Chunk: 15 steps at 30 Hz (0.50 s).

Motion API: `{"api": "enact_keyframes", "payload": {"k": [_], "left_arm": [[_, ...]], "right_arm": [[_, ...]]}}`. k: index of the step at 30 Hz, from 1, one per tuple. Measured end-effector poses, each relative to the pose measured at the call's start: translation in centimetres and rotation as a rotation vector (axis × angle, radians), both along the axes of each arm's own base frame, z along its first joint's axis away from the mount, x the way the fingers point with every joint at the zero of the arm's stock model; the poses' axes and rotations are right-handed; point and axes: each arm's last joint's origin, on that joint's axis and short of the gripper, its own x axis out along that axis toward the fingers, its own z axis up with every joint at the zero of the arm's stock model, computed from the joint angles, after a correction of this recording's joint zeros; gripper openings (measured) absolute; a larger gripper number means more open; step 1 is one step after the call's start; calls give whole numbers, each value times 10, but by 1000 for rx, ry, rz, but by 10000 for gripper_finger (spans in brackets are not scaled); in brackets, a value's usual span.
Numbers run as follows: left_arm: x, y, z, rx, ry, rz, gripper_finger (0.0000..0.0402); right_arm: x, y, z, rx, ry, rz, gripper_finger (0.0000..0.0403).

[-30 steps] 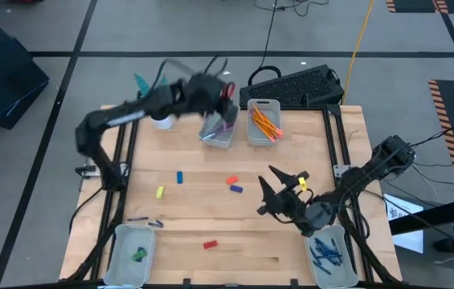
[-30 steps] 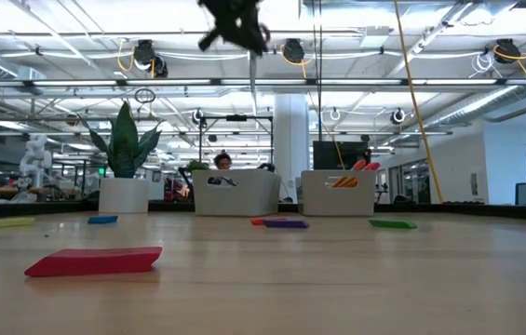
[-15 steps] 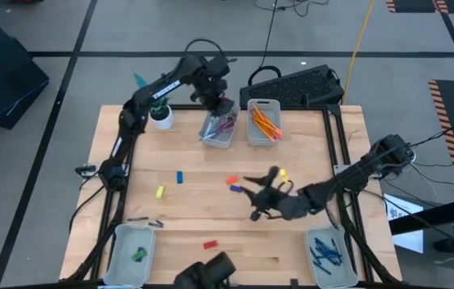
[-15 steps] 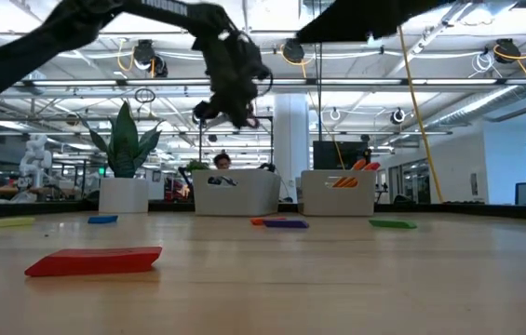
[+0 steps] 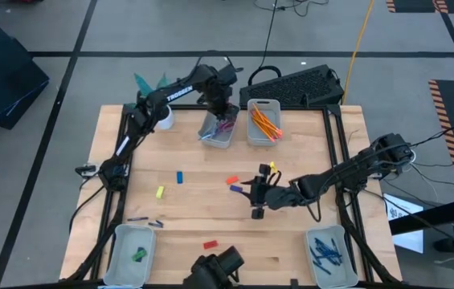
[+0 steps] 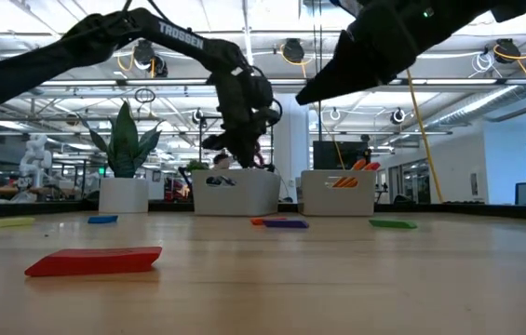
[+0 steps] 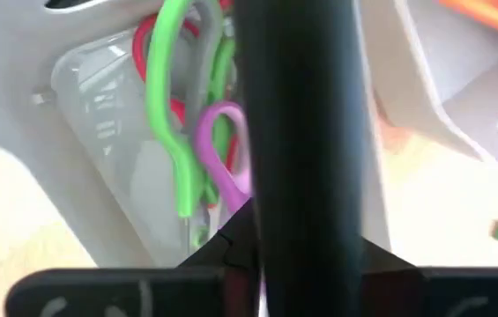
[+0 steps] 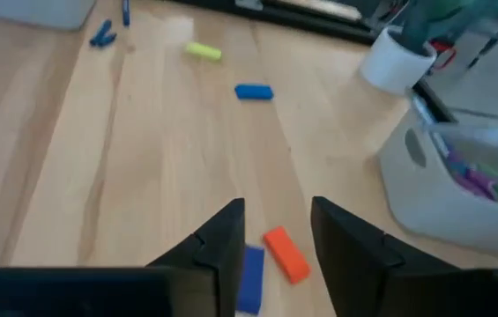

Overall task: Sort crayons/erasers/pens/pencils in bins
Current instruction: Put the black scissors into the top left bin, then put the dark blue eraser into the bottom left bin

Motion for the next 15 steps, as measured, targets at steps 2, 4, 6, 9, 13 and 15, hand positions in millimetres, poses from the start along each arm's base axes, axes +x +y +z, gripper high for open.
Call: {"api": "enact_keyframes", "payload": {"k": [2,4,6,9,13,15], "left_arm": [[3,-1,-7,4,17,-6,61],[6,-3,-9,8,15,-22,66],[8,-5,-6,25,-2,-48,75],[8,-9,-1,34,-8,-85,95],[-2,-17,23,43,-15,-114,132],[-11,-25,45,61,-29,-133,147]], "right_arm": [[-2,0,-2,1,26,-5,140],[-2,-1,-4,-2,40,-8,154],[-3,-1,-4,-6,47,-6,167],[-3,1,-5,8,69,54,185],[0,0,-11,7,87,59,195],[4,-2,-21,23,109,33,195]]}}
